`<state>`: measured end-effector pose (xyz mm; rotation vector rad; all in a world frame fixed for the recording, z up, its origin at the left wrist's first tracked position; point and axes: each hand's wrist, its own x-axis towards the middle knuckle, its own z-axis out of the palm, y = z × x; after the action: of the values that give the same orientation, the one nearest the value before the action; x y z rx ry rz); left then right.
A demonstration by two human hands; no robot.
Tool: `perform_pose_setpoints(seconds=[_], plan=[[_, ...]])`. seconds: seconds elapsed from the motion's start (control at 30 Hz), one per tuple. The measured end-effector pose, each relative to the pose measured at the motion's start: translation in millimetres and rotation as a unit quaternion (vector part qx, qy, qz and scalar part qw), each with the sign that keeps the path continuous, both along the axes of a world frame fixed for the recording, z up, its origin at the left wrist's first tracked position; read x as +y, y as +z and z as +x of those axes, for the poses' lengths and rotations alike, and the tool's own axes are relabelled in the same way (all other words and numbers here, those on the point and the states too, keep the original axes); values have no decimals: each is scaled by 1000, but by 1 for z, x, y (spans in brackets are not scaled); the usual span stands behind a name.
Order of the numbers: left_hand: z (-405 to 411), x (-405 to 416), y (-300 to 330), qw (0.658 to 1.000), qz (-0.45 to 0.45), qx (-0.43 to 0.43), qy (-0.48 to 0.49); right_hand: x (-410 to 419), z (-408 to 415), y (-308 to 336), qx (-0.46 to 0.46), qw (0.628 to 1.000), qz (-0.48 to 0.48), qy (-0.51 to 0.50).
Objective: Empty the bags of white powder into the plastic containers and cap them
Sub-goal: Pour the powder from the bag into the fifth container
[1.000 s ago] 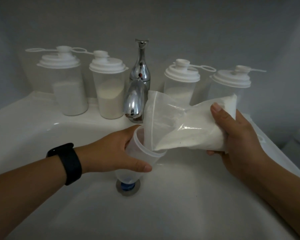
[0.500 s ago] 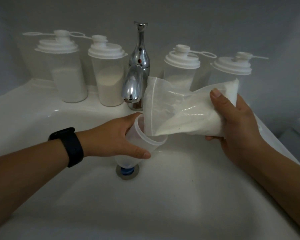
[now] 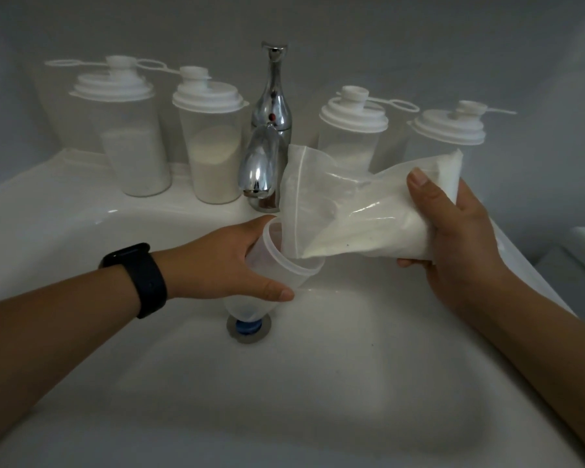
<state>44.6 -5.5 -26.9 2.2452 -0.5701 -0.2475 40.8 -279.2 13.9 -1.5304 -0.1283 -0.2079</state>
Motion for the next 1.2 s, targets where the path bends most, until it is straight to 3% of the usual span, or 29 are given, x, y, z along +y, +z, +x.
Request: perform_pose_setpoints(seconds=[1.2], plan=[[2, -1, -2, 1000, -22, -3, -16, -3, 2, -2, -27, 1000, -2, 3]])
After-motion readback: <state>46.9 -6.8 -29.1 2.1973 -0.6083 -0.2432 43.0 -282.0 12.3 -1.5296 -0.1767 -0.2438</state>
